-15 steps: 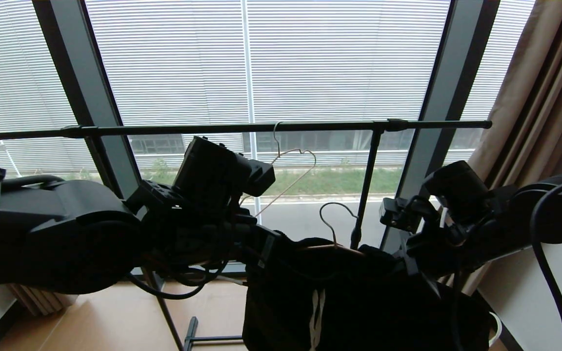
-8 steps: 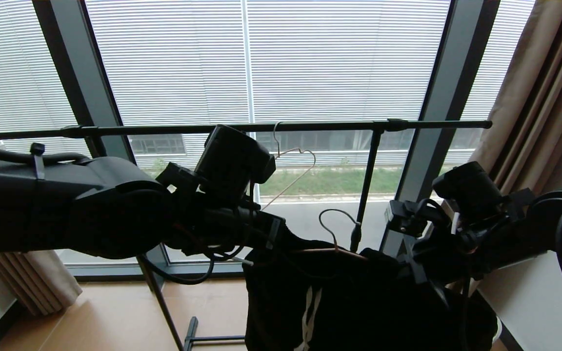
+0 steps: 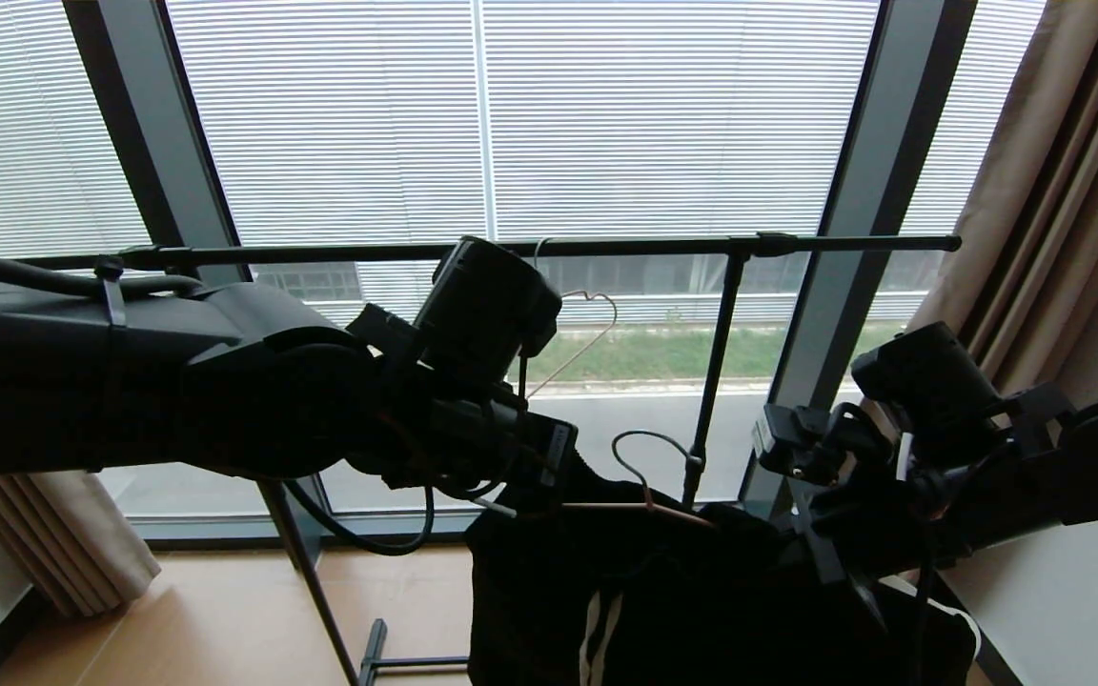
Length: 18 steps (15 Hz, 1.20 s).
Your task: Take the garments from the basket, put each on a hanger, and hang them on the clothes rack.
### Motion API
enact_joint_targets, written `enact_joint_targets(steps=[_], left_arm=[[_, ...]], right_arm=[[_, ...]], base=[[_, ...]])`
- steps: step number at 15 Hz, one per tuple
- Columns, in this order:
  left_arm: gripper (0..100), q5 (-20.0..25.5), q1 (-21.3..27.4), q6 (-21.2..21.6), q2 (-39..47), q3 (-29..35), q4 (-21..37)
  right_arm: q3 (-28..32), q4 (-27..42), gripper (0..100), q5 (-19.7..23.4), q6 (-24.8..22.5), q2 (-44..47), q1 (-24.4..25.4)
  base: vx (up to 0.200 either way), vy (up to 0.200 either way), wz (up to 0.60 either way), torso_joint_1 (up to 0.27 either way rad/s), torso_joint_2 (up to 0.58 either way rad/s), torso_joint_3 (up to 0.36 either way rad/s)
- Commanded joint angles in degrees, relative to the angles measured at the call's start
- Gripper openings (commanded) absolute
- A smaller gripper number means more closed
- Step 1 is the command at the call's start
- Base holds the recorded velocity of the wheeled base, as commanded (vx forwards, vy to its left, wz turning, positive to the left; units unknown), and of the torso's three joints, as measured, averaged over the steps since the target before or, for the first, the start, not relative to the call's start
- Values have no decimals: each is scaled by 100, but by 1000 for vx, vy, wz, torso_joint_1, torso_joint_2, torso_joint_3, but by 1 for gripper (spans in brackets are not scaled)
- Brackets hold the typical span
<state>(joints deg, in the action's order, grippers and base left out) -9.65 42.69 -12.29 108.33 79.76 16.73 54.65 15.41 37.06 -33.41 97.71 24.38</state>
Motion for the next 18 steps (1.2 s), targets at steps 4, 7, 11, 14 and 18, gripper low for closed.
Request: enact_joint_targets(steps=[4,7,11,14,18], left_arm=[[0,-107,143,33,-136,-198,-11],[0,-63,204,51,-453,-435,-38],[0,-54,345,200,-664,-637,-55],[0,-54,398,218,-699,-637,-55],[0,-54,582,491,-822,-787,-64]], right_arm=[[2,-223,0,3,46,47,-12],[11,-346,0,65,169,91,-91],[2,-477,0,319,177,55,-223],[-25,-697,0,671,459,64,-250],[-33,-1022,0,943,986,82,-311]], base=[[0,0,0,0,0,0],[0,0,0,0,0,0],[0,0,0,0,0,0],[0,0,0,0,0,0],[0,0,0,0,0,0]])
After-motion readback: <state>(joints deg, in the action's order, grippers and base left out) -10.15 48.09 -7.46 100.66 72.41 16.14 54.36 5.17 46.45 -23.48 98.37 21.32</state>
